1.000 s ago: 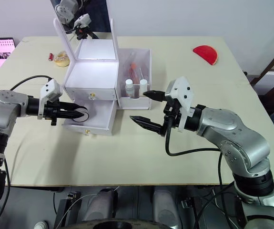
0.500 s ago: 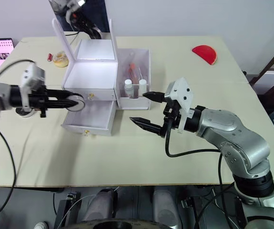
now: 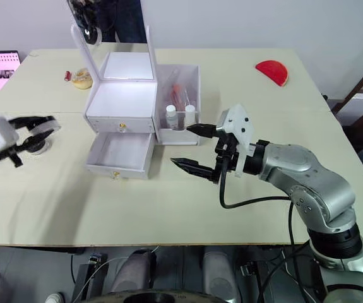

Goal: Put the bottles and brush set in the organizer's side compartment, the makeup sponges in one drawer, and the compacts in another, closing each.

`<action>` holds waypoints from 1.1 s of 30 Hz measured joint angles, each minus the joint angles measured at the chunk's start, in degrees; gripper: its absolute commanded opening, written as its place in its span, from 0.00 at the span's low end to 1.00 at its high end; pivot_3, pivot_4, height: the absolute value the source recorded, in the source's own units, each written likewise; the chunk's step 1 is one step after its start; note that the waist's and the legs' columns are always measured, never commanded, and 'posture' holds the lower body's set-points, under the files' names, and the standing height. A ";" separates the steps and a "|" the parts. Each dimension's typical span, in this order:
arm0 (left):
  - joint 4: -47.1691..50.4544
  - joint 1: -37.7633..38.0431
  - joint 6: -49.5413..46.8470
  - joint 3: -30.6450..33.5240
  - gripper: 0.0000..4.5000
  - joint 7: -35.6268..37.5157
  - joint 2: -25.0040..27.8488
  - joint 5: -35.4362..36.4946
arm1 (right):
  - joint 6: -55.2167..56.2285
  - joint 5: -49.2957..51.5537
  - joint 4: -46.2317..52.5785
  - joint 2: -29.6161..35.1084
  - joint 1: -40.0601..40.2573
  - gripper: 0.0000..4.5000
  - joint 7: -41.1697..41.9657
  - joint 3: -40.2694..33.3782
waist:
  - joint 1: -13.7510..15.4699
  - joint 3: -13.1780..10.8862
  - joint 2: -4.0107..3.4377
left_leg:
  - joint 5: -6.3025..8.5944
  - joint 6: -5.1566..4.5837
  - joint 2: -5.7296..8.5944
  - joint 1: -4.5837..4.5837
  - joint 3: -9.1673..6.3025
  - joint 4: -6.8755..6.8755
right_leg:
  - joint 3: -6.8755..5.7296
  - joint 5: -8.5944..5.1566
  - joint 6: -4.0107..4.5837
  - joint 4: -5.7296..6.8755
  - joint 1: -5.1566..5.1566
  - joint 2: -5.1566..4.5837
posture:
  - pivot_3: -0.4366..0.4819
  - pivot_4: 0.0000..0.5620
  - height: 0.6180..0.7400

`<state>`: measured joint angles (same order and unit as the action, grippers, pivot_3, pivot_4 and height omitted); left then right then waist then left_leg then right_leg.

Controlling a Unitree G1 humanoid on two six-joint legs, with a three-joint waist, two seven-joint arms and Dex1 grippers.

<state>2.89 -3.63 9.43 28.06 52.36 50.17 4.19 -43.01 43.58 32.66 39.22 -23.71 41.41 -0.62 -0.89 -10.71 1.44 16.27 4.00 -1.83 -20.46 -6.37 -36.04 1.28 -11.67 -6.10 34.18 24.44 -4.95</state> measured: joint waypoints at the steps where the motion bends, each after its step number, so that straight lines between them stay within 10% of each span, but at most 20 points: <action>1: -0.25 1.61 2.48 0.08 0.22 -2.84 -1.37 -1.83 | -0.05 0.00 -0.46 -0.02 -0.20 1.00 0.31 0.13 | 0.04 0.02 0.05 | 0.00 0.00 0.00 -0.02 -0.01 -0.02 | 0.00 0.00 0.00 0.01 0.00 0.00 | 0.48 0.27 1.00; 17: -13.54 17.47 31.33 -5.72 0.22 -40.64 -2.60 -40.36 | -2.35 4.02 -2.81 0.57 -5.77 1.00 3.73 -2.10 | 0.09 0.02 0.05 | 0.00 0.00 -0.01 0.05 0.03 0.01 | -0.02 0.06 0.05 0.02 -0.01 -0.01 | 0.48 0.27 1.00; 24: -15.20 16.54 29.68 -8.40 0.99 -45.10 -1.55 -40.30 | -2.95 4.64 -2.93 0.61 -6.18 1.00 3.69 -2.52 | 0.12 0.04 0.01 | 0.00 0.00 -0.01 0.07 0.04 0.01 | -0.02 0.06 0.05 0.03 -0.02 -0.03 | 0.48 0.27 1.00; 33: -9.89 22.17 26.59 -9.00 0.99 -38.15 -1.11 -25.67 | -2.87 4.33 -3.80 0.70 -6.36 1.00 4.04 -2.45 | -0.19 0.06 -0.08 | 0.00 0.01 -0.01 0.04 0.07 0.02 | -0.02 0.06 0.07 0.01 0.00 -0.05 | 0.48 0.27 1.00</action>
<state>-7.00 18.54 36.02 19.06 14.21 49.07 -21.48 -45.89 47.92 28.86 39.92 -30.07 45.45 -3.07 -1.07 -10.65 1.36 16.28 4.01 -1.85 -20.42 -6.31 -36.02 1.26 -11.61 -6.03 34.19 24.44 -5.00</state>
